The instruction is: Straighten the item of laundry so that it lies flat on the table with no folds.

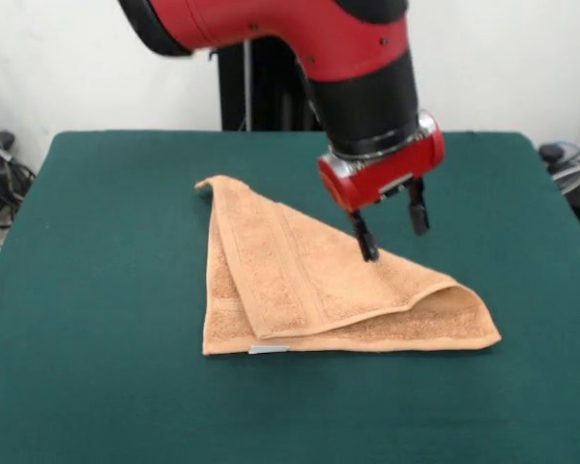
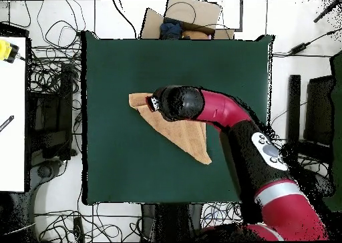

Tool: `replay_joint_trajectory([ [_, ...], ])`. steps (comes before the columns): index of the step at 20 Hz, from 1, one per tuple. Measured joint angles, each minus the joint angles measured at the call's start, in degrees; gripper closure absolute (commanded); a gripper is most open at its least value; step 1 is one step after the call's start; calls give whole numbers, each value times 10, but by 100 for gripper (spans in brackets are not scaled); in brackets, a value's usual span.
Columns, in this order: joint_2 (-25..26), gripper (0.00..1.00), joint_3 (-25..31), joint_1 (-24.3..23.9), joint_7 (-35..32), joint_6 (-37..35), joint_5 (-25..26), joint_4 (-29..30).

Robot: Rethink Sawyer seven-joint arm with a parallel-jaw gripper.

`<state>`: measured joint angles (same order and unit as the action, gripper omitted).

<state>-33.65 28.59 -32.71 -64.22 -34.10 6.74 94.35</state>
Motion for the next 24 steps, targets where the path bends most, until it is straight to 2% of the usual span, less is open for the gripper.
replay_joint_trajectory([
  [9, -23, 0, -7, 0, 0, -9, 3, -29],
  [16, -68, 0, -7, -6, 0, 33, 7, 11],
  [24, -72, 0, 6, -50, 0, 58, 8, 59],
])
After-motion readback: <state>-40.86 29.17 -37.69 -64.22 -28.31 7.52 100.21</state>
